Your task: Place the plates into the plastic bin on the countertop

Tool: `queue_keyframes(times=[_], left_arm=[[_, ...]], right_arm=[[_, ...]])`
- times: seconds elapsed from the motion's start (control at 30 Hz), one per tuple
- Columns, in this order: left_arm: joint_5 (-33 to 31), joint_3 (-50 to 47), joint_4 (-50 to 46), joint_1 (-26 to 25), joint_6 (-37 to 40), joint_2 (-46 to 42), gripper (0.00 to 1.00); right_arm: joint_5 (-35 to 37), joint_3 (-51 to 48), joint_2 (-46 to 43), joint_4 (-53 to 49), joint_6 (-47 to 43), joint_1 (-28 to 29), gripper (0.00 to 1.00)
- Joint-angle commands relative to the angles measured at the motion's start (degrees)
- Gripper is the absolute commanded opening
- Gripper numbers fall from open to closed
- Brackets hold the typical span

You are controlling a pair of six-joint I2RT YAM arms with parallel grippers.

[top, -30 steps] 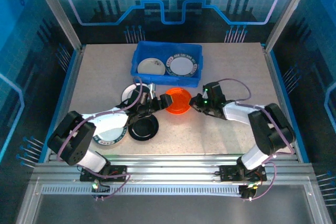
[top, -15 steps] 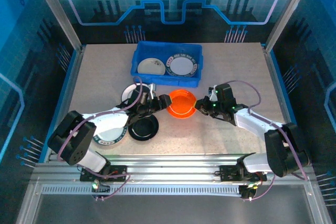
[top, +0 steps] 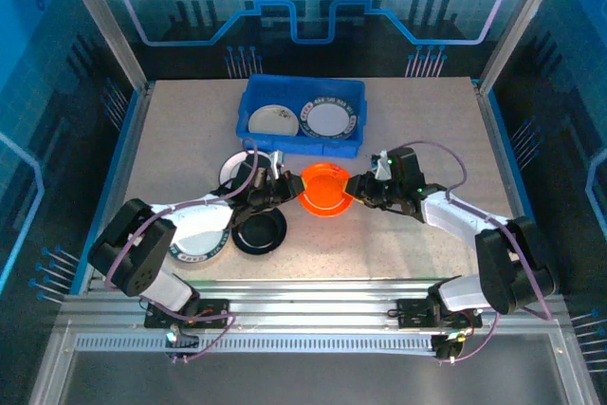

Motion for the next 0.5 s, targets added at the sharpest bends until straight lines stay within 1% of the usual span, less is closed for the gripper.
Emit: queue_keyframes(times=[0.0,0.03,0.07,0.17,0.2,0.23,0.3,0.33,0.37,0.47], left_arm=[[3.2,-0.8,3.7,-0.3,-1.1,-1.6,0.00],[3.2,-0.8,3.5,-0.3,-0.9,-2.1,0.00],[2.9,-0.8,2.8,-0.3,-0.8,-2.7,0.00],[0.6,-0.6,-1.1,-0.3,0.4,-4.6,0.00],[-0.3,-0.8,-2.5,-0.3,0.7,-5.5,0.19],[-1.6,-1.1,-3.8,-0.3,0.7,-6.6,0.47],[-4.3,-2.5,-5.6,-0.3,0.9,-9.5,0.86],[-5.8,-3.3,-6.7,-0.2,0.9,-11.4,0.98],[-6.8,-3.9,-7.6,-0.2,1.3,-12.8,0.99],[-9.4,-6.0,-10.1,-0.1,1.8,-18.2,0.99]], right_arm=[[-0.6,2.1,0.4,-1.1,-2.3,-0.2,0.31],[-0.4,2.4,0.6,-1.2,-2.4,-0.3,0.11],[-0.4,2.7,0.6,-1.2,-2.4,-0.4,0.00],[0.6,4.2,0.8,-2.7,-2.6,-0.3,0.00],[1.3,4.8,0.7,-3.6,-2.5,-0.5,0.00],[2.0,5.4,0.5,-4.2,-2.3,-0.6,0.00],[3.9,7.4,0.2,-6.0,-2.1,-0.9,0.00],[4.8,9.2,0.3,-7.5,-2.3,-0.9,0.00],[5.8,11.1,0.5,-9.0,-2.6,-0.9,0.00],[8.1,18.0,2.5,-12.3,-3.5,-0.9,0.00]])
